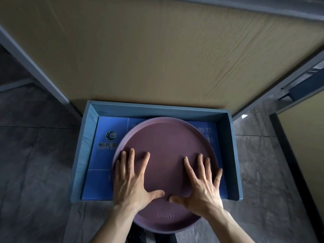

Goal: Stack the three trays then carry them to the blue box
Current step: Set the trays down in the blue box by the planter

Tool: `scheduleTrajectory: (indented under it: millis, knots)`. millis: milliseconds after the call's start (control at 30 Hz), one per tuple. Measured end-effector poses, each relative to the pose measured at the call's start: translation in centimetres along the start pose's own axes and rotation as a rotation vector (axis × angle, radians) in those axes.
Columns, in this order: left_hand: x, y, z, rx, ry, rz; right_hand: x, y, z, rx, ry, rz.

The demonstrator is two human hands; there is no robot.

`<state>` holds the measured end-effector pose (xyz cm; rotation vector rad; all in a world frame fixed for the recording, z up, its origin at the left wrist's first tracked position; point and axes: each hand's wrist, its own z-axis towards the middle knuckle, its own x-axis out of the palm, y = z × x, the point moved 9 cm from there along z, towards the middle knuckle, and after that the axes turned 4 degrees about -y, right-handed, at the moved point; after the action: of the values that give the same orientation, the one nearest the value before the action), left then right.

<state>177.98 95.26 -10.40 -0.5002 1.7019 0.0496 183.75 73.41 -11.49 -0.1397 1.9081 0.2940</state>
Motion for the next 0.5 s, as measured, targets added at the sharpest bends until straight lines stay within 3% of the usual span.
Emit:
scheduleTrajectory:
  millis: [233, 500]
  knots:
    - [0.1, 0.5, 0.4, -0.001, -0.031, -0.023, -0.4, 0.5, 0.3, -0.014, -0.013, 0.022]
    - [-0.5, -0.7, 0.4, -0.047, 0.054, 0.013, -0.6, 0.6, 0.1, -0.035, 0.007, 0.067]
